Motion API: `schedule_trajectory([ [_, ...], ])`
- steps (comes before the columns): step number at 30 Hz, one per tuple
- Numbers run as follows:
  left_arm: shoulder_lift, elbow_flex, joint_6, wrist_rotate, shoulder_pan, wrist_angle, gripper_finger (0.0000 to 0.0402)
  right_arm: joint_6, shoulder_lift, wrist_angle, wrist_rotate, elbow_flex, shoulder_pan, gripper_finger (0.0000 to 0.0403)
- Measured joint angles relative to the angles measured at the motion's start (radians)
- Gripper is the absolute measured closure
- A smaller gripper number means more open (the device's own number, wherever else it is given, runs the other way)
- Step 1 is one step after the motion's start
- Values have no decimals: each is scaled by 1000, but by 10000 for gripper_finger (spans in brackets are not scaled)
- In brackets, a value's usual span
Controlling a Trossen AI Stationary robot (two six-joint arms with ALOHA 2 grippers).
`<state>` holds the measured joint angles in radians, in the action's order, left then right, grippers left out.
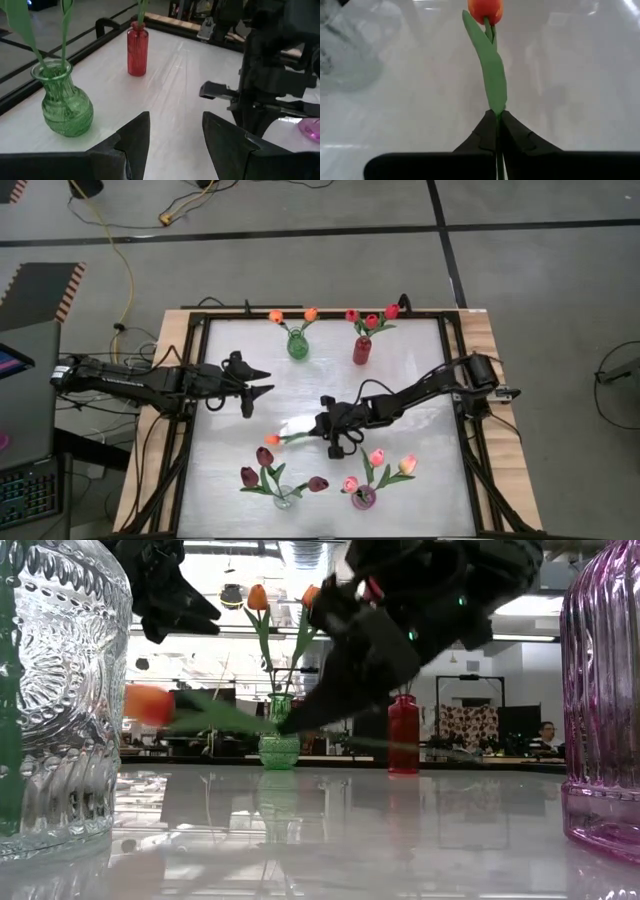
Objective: Sort flowers into vase by color
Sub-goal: Put the orange flower into the green vase
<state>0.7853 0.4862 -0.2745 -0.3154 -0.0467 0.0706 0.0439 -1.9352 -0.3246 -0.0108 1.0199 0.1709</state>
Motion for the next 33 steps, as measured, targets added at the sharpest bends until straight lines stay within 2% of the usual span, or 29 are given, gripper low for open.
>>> schedule_trajectory([
  [8, -33, 4, 65, 2, 0, -111, 233, -88, 162, 51, -131, 1, -25, 365],
  [19, -214, 43, 166, -10, 0, -117, 233, -173, 353, 134, -305, 1, -63, 365],
  [25, -297, 39, 178, -10, 0, -105, 233, -211, 419, 110, -384, 1, -69, 365],
  [33, -309, 38, 182, -10, 0, -112, 233, -276, 459, -45, -417, 1, -83, 365],
])
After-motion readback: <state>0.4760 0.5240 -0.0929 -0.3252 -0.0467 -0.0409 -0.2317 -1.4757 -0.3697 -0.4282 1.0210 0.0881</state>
